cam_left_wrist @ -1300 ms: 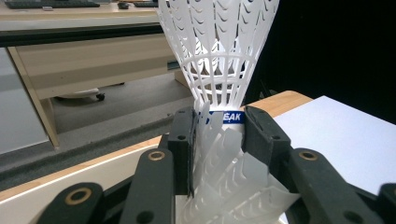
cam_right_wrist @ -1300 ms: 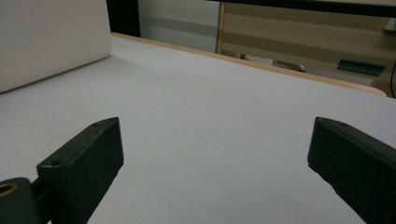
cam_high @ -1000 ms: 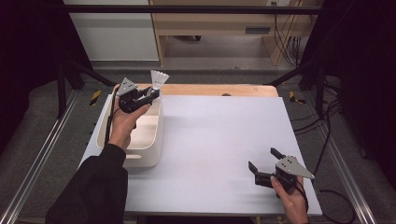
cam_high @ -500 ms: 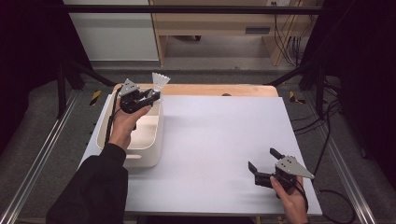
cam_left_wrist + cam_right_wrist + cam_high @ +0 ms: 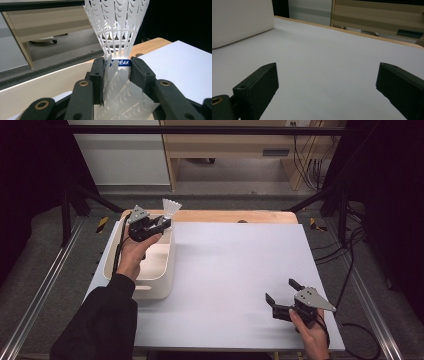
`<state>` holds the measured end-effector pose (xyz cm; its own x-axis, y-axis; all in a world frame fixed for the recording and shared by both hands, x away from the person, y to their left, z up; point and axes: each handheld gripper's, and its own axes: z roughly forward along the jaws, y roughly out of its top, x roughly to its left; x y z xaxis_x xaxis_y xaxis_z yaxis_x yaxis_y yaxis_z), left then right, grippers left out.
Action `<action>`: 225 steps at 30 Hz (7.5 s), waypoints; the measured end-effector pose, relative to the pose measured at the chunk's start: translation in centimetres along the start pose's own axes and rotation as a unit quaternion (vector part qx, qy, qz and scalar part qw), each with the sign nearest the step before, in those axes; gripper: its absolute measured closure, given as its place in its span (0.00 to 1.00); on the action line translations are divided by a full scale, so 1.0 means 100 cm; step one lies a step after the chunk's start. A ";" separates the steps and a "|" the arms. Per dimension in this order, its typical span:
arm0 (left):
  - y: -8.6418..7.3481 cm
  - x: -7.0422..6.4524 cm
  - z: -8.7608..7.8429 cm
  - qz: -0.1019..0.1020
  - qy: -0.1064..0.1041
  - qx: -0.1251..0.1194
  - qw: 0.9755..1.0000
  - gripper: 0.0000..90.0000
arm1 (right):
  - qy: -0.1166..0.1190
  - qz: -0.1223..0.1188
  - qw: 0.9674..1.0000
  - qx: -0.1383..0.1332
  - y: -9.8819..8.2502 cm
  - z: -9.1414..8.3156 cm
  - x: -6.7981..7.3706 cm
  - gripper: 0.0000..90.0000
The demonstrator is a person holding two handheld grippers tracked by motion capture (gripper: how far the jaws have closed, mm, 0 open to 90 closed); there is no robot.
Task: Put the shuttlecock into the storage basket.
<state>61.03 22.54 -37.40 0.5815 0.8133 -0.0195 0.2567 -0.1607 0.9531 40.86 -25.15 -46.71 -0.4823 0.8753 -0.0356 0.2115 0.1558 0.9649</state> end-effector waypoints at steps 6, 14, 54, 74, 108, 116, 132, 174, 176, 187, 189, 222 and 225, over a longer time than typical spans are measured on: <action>-0.002 0.004 -0.003 -0.010 0.013 0.002 1.000 0.72 | 0.000 -0.001 1.000 -0.002 0.000 0.000 -0.001 0.05; -0.004 0.006 -0.003 -0.004 0.024 0.009 1.000 0.72 | 0.000 0.001 1.000 0.001 0.000 0.000 -0.001 0.05; -0.011 0.009 0.002 0.005 0.036 0.048 0.998 0.72 | -0.001 -0.003 1.000 -0.008 0.000 -0.004 -0.005 0.04; -0.011 0.009 0.002 0.005 0.035 0.048 0.998 0.72 | 0.043 -0.025 0.999 -0.016 -0.001 -0.003 -0.001 0.04; -0.012 0.008 0.004 0.002 0.029 0.046 0.999 0.72 | 0.044 -0.028 0.999 -0.008 -0.002 -0.001 0.001 0.04; -0.013 0.009 0.005 -0.017 0.030 0.043 0.998 0.63 | 0.046 -0.027 0.999 -0.004 -0.003 -0.001 0.002 0.04; -0.010 0.010 0.005 -0.044 0.062 0.020 0.997 0.17 | 0.049 -0.021 0.999 0.002 -0.003 0.000 0.002 0.04; -0.008 0.010 0.003 -0.051 0.055 0.001 0.997 0.13 | 0.048 -0.023 0.999 0.004 -0.004 0.001 0.002 0.04; -0.007 0.009 0.003 -0.054 0.051 -0.001 0.997 0.12 | 0.049 -0.024 0.999 0.003 -0.004 0.001 0.002 0.04; -0.004 0.007 0.002 -0.061 0.040 -0.022 0.997 0.03 | 0.049 -0.024 0.999 0.004 -0.004 0.001 0.003 0.04; -0.004 0.006 0.002 -0.060 0.040 -0.024 0.997 0.03 | 0.049 -0.024 0.998 0.004 -0.004 0.001 0.003 0.04; 0.004 -0.004 -0.002 -0.068 0.012 -0.053 0.996 0.03 | 0.054 -0.025 0.998 0.008 -0.004 0.003 0.005 0.03; 0.005 -0.005 -0.002 -0.069 0.011 -0.054 0.996 0.03 | 0.052 -0.024 0.998 0.010 -0.004 0.003 0.005 0.03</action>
<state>60.69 22.16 -36.88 0.5293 0.8357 -0.1463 0.2473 0.0130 0.9689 40.82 -24.66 -47.20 -0.5777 0.8145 -0.0532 0.2028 0.2063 0.9572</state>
